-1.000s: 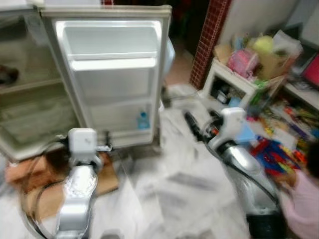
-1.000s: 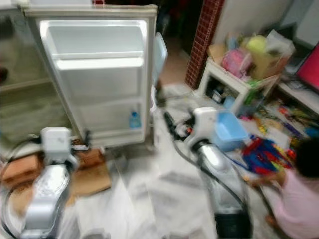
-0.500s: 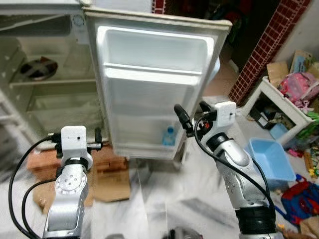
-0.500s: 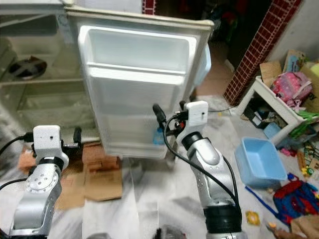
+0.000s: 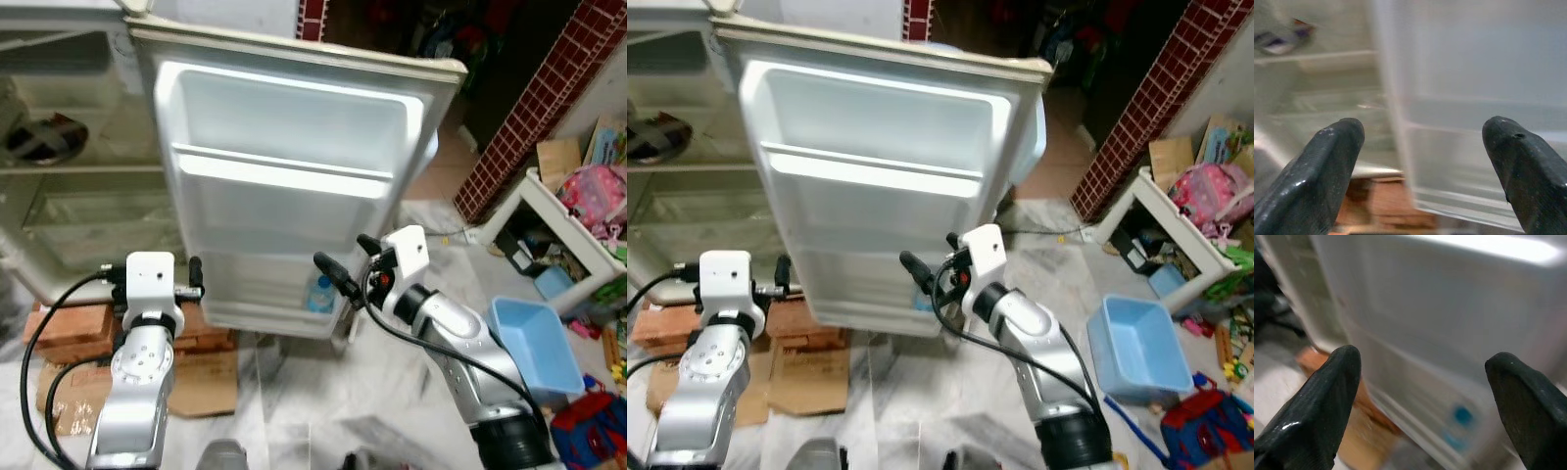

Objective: Restocking fridge

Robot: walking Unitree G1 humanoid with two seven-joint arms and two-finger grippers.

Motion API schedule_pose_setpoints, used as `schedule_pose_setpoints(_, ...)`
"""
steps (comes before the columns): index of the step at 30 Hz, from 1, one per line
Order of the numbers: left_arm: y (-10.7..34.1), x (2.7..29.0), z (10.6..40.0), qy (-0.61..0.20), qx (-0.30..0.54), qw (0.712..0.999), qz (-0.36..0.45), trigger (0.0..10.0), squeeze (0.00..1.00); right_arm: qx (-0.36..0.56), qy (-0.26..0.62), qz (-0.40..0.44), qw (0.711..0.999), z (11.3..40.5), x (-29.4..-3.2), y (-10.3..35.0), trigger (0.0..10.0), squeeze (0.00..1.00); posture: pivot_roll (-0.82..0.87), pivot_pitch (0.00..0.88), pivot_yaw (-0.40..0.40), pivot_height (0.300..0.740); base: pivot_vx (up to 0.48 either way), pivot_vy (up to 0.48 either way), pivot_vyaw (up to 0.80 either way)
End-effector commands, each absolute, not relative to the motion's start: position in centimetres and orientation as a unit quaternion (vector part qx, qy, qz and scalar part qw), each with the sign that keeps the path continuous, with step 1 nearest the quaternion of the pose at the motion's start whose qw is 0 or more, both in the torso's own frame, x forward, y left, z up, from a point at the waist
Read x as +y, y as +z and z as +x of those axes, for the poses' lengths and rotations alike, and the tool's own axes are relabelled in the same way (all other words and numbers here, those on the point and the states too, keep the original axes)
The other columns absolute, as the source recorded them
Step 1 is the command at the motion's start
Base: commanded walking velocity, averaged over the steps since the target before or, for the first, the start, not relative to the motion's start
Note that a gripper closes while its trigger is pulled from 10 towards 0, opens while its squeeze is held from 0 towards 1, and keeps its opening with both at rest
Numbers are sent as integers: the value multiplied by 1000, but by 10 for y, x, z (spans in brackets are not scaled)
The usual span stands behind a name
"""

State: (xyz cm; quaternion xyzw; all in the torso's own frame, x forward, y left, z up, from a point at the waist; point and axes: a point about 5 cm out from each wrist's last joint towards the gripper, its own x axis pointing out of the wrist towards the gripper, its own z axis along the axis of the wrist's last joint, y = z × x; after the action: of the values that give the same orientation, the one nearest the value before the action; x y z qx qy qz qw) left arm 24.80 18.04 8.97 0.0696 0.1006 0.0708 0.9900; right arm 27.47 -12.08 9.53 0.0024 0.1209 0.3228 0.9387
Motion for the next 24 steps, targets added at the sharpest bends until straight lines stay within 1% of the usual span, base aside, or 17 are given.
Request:
schedule_pose_setpoints(1, 89, 174, 247, 60, 106, 990, 72, 10000, 0, 137, 314, -13, 939, 276, -128, 90, 10000, 0, 66, 0, -74, 740, 0, -480, 0)
schedule_pose_setpoints(2, 88, 175, 246, 62, 109, 989, 76, 10000, 0, 147, 302, -12, 942, 278, -131, 88, 10000, 784, 69, 0, -74, 740, 0, -480, 0)
schedule_pose_setpoints(3, 88, 176, 245, 62, 110, 989, 76, 10000, 0, 150, 295, -16, 944, 279, -132, 87, 10000, 1000, 69, 0, -74, 740, 0, -480, 0)
schedule_pose_setpoints(10, 88, 177, 245, 66, 114, 988, 81, 10000, 0, 151, 248, -33, 956, 289, -141, 85, 10000, 1000, 72, 0, -72, 740, 0, -480, 0)
schedule_pose_setpoints(12, 89, 177, 245, 65, 110, 989, 81, 10000, 0, 143, 239, -30, 960, 292, -142, 88, 10000, 1000, 72, 0, -71, 740, 0, -307, 0)
schedule_pose_setpoints(13, 90, 177, 245, 68, 107, 989, 77, 10000, 0, 139, 238, -27, 961, 293, -141, 89, 10000, 894, 71, 0, -70, 740, 0, 0, 0)
schedule_pose_setpoints(14, 91, 177, 245, 71, 104, 989, 73, 10000, 0, 135, 238, -22, 962, 294, -140, 91, 10000, 682, 71, 0, -70, 740, 0, 0, 0)
schedule_pose_setpoints(15, 91, 177, 246, 72, 104, 989, 74, 10000, 0, 132, 237, -20, 962, 294, -140, 92, 10000, 157, 71, 0, -70, 740, 0, 0, 0)
schedule_pose_setpoints(16, 91, 179, 246, 78, 103, 989, 73, 10000, 0, 129, 236, -15, 963, 294, -139, 93, 10000, 0, 72, 0, -70, 740, 0, 0, 0)
schedule_pose_setpoints(20, 92, 186, 246, 109, 98, 986, 77, 10000, 0, 112, 225, 18, 968, 296, -137, 98, 10000, 0, 72, 0, -68, 740, 0, 0, 0)
schedule_pose_setpoints(24, 94, 188, 247, 118, 86, 987, 71, 10000, 0, 93, 215, 14, 972, 298, -136, 101, 10000, 0, 71, 0, -67, 740, 0, 0, 0)
